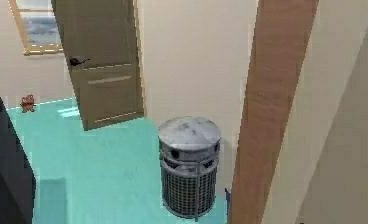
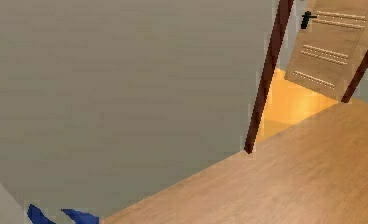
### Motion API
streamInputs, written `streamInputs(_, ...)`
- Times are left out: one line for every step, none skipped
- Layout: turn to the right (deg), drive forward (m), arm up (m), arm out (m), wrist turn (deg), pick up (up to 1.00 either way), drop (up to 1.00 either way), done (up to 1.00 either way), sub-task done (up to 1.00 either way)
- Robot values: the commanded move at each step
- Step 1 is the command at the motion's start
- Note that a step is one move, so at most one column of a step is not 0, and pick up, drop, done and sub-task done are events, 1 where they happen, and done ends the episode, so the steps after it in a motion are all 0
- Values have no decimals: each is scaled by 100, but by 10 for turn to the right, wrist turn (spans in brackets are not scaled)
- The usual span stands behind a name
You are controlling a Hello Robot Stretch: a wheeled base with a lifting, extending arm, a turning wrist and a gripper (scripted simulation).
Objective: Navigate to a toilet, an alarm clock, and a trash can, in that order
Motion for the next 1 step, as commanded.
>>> streamInputs(0, 0, 0, 0, 0, 0, 0, 100, 0)
